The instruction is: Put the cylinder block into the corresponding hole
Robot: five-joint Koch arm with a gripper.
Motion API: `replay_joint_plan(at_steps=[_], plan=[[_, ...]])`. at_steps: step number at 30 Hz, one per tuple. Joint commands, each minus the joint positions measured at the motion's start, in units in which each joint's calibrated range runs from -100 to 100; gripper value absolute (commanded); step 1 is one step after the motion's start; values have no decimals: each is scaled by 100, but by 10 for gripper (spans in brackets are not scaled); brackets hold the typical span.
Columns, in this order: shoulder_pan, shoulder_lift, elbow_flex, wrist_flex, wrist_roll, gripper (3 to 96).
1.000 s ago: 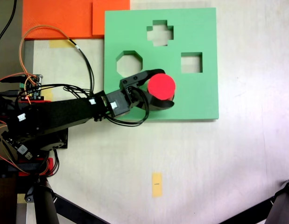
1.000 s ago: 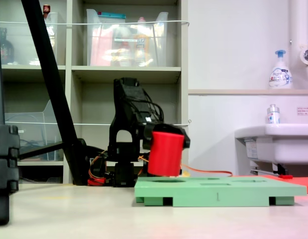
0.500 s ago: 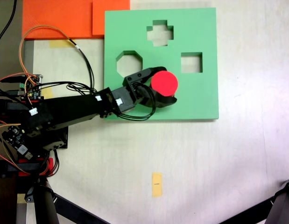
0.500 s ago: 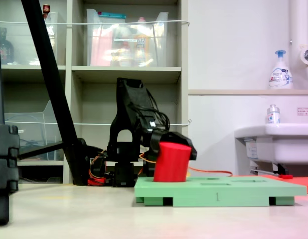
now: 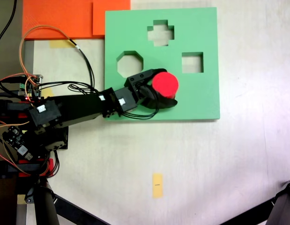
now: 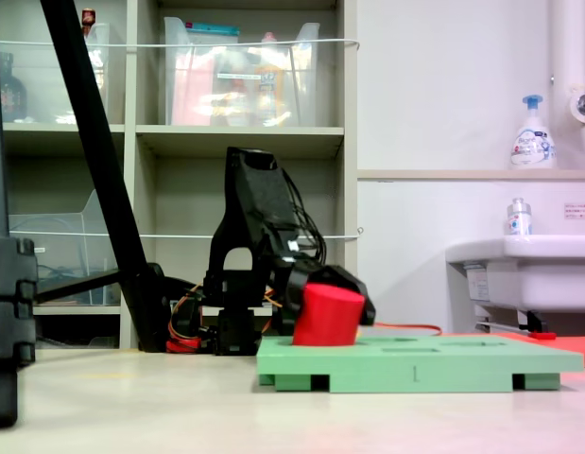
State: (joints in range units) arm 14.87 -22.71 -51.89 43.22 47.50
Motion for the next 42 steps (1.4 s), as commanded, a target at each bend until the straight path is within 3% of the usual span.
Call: replay_joint_plan(at_steps=[1, 6, 14, 20, 22, 27, 34, 42], plan=[[24, -495, -175, -13, -44, 715], [5, -1067, -624, -32, -44, 910], [-15, -2687, -1402, -42, -20, 922], [-122, -5369, -1202, -976, -112, 919], [-234, -6249, -335, -2391, -567, 862], [-674, -7603, 473, -3585, -2432, 440], [-1573, -7645, 34, -3807, -4381, 450], [-1504, -7729, -3226, -3383, -4474, 509]])
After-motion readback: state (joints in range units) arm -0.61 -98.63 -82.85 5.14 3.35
